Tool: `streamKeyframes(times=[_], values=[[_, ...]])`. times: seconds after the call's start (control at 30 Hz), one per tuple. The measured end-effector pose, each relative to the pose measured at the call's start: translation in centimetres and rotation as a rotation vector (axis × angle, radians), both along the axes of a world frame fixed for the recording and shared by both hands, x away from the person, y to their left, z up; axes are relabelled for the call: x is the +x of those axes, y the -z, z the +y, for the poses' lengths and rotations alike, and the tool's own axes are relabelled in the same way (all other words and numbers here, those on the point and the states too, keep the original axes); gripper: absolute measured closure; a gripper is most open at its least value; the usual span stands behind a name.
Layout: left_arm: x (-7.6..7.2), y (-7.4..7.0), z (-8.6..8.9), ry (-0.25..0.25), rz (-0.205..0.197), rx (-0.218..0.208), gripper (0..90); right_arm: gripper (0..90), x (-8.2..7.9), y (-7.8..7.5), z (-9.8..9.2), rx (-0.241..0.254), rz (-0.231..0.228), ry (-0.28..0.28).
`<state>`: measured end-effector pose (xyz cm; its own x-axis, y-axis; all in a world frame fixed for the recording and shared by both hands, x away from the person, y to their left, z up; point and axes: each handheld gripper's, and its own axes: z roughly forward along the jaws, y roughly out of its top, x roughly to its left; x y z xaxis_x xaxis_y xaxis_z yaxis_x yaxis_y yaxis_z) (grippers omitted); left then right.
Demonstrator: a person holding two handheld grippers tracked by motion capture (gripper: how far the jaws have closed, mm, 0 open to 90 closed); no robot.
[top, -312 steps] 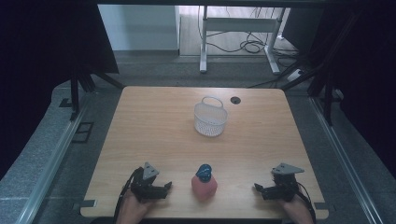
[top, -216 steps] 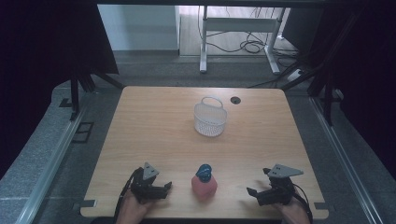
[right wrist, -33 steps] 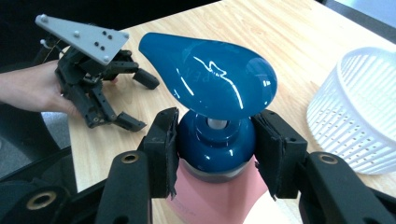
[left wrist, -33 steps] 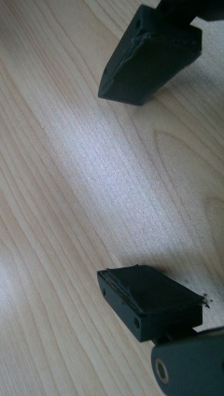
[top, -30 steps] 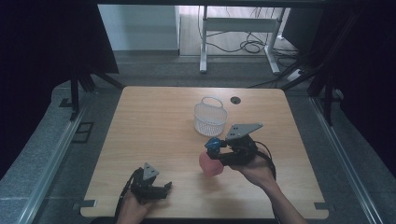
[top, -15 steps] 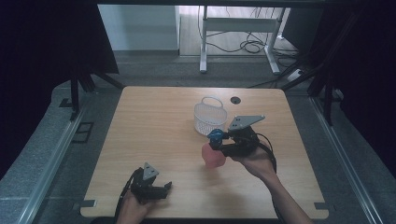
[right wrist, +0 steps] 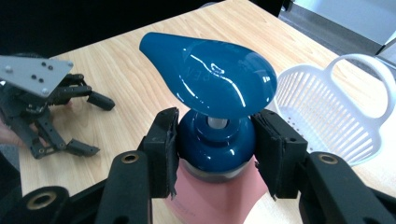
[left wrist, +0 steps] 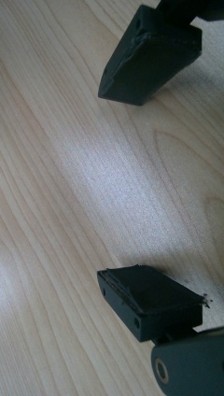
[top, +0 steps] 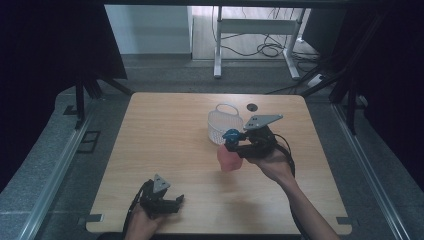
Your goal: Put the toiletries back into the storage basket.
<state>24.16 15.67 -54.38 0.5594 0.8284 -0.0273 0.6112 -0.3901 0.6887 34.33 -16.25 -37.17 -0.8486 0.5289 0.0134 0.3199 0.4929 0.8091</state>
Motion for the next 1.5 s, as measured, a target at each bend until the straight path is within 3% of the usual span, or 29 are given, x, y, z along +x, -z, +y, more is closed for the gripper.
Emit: streamKeyframes(times=[1.5], values=[[0.0,0.0,0.0,0.001,0.0,0.0,11.8,52.0,7.1,-4.6,1.6,0.005,-0.067,0.097]])
